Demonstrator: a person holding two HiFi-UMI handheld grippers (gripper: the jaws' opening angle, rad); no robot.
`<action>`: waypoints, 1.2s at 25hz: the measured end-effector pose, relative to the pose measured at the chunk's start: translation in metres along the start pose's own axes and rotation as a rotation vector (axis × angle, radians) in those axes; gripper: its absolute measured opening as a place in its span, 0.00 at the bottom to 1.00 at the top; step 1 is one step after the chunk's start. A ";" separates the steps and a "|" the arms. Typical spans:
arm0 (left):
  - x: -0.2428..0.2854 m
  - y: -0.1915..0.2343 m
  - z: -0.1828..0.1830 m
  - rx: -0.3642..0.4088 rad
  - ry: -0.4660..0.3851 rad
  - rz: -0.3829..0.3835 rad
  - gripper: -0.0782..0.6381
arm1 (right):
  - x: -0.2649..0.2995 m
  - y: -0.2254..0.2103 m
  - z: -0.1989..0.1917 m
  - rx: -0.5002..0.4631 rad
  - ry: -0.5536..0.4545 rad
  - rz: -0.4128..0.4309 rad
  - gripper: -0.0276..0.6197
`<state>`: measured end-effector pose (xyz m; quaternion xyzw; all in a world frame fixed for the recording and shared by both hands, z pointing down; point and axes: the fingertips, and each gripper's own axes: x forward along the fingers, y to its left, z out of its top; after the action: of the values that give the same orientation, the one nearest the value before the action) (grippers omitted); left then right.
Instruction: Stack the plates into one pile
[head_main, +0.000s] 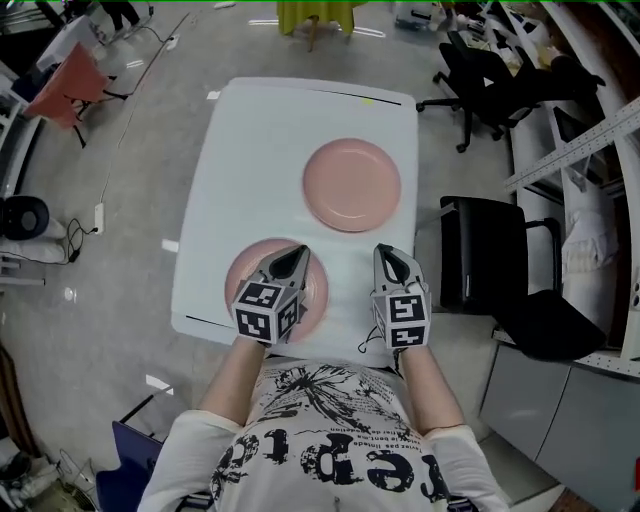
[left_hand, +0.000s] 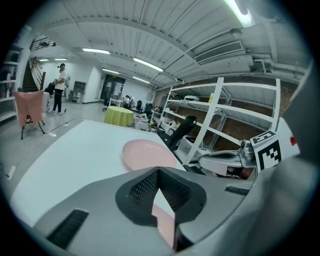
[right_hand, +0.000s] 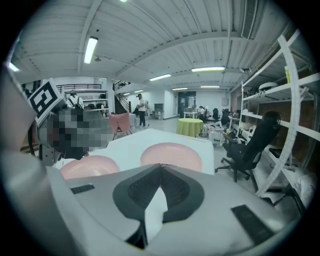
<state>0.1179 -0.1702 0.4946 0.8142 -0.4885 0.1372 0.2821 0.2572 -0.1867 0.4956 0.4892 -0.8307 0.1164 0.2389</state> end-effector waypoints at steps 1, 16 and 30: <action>0.007 -0.003 0.002 -0.020 -0.006 0.024 0.12 | 0.003 -0.009 0.001 -0.007 0.003 0.027 0.05; 0.088 -0.007 0.021 -0.146 -0.024 0.251 0.12 | 0.068 -0.110 0.001 -0.035 0.097 0.215 0.05; 0.148 0.096 0.040 -0.140 0.055 0.272 0.28 | 0.170 -0.136 -0.006 0.005 0.172 0.089 0.36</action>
<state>0.1038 -0.3354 0.5681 0.7148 -0.5949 0.1620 0.3300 0.3073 -0.3799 0.5820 0.4408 -0.8277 0.1705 0.3027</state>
